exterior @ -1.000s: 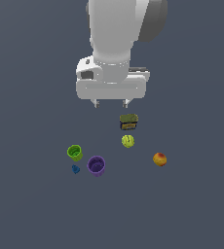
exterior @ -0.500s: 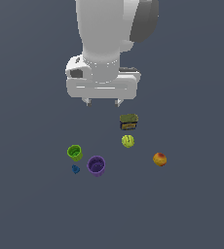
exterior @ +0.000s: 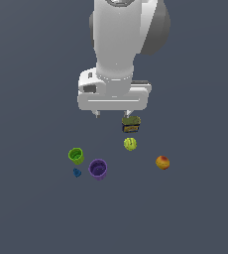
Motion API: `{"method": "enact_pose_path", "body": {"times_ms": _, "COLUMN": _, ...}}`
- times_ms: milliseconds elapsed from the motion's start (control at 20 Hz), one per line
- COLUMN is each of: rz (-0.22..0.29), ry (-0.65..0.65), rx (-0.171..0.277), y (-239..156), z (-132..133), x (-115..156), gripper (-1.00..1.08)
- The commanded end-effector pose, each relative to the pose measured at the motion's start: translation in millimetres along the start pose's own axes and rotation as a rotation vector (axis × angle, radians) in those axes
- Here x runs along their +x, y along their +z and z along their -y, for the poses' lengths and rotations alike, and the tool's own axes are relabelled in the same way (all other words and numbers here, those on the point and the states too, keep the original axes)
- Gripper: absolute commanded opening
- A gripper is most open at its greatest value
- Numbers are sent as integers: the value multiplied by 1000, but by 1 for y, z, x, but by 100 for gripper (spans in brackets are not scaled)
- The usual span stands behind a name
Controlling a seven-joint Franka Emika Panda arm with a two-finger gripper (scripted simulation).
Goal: Pick up a designated object from a clutter of objects.
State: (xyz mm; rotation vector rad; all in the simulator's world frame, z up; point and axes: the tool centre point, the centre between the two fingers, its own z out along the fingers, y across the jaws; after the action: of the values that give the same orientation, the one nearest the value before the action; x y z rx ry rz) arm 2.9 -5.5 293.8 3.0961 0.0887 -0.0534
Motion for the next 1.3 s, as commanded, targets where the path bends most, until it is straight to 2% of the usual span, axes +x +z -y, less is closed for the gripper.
{"method": "enact_pose_path", "body": {"times_ms": 0, "rz": -2, "ry": -31, "rx": -4, "y": 11, "z": 13, "x": 10, "gripper": 100}}
{"method": "enact_pose_path", "body": {"times_ms": 250, "rz": -10, "ry": -115, "rx": -10, "y": 41, "z": 50, "x": 34, "gripper": 100}}
{"method": "enact_pose_path", "body": {"times_ms": 650, "rz": -26, "ry": -283, "rx": -4, "y": 109, "z": 134, "x": 67, "gripper": 100}}
{"method": "enact_pose_path", "body": {"times_ms": 950, "rz": -37, "ry": -385, "rx": 12, "y": 154, "z": 189, "x": 75, "gripper": 100}}
{"method": "enact_pose_path", "body": {"times_ms": 1250, "rz": -43, "ry": -446, "rx": 27, "y": 184, "z": 225, "x": 76, "gripper": 100}}
